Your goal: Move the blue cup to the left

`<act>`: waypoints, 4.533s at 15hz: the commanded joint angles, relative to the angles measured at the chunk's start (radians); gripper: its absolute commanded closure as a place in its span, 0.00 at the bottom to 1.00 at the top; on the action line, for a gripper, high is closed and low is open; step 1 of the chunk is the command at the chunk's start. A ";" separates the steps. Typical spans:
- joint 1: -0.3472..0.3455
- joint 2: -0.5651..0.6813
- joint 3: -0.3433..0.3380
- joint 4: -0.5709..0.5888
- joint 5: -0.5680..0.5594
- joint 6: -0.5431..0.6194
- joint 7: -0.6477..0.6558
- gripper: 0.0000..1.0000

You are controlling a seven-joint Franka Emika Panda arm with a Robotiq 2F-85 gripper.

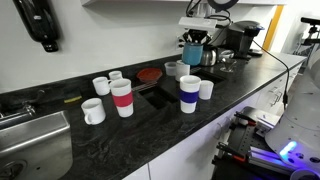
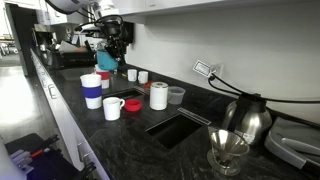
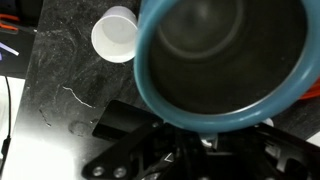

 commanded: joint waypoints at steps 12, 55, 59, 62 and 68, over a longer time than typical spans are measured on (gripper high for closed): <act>0.043 0.002 0.052 0.008 0.069 0.014 -0.066 0.96; 0.261 0.425 0.228 0.044 -0.109 0.401 0.098 0.96; 0.279 0.468 0.207 0.043 -0.226 0.398 0.154 0.96; 0.293 0.500 0.187 0.043 -0.252 0.393 0.166 0.96; 0.319 0.541 0.145 0.051 -0.244 0.383 0.150 0.57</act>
